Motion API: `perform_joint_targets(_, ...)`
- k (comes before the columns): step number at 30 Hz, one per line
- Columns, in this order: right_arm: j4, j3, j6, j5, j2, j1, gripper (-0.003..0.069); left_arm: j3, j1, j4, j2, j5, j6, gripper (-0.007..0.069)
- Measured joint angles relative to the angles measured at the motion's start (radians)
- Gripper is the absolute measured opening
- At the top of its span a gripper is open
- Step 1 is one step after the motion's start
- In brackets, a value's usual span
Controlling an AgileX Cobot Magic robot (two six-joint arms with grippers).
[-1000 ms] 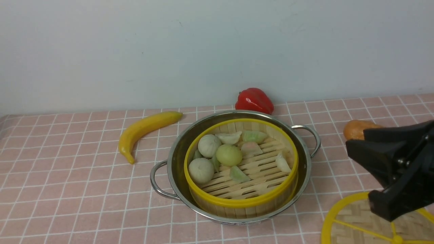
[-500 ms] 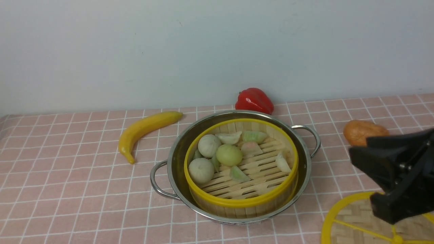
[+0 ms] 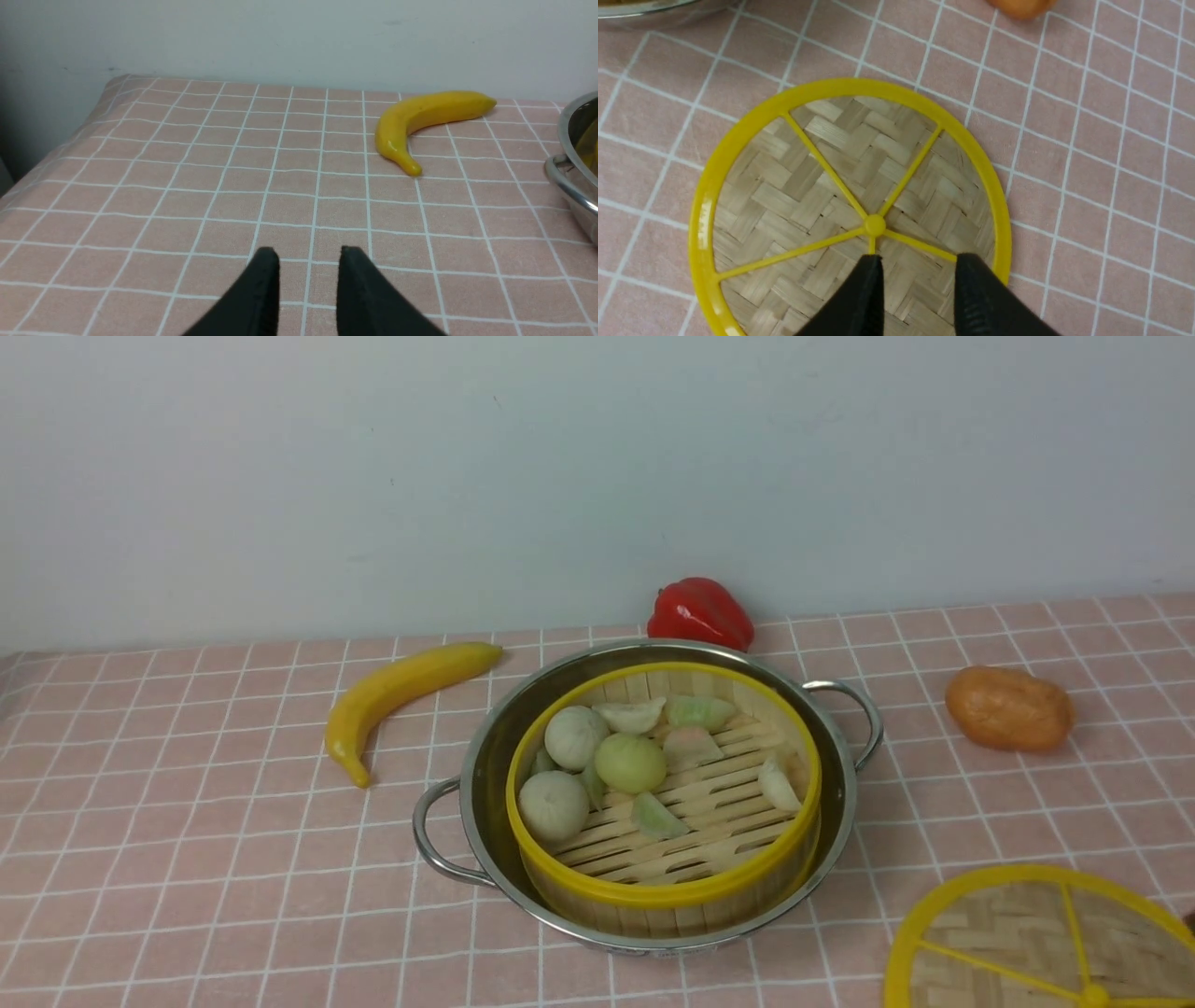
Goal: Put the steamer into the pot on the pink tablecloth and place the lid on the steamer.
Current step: 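Move the gripper down to the bamboo steamer lid and grasp its center knob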
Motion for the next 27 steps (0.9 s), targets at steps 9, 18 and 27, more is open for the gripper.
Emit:
perform_joint_targets(9,0.115,-0.003,-0.008,-0.093,0.214,-0.125,0.024,0.0,0.0,0.0,0.0,0.0,0.001,0.0191)
perform_joint_targets(18,0.412,-0.003,-0.183,-0.278,0.281,-0.362,0.024,0.0,0.0,0.0,0.0,0.0,0.001,0.0201)
perform_joint_targets(27,0.519,-0.005,-0.347,-0.275,0.374,-0.484,0.024,0.0,0.0,0.0,0.0,0.0,0.001,0.0213)
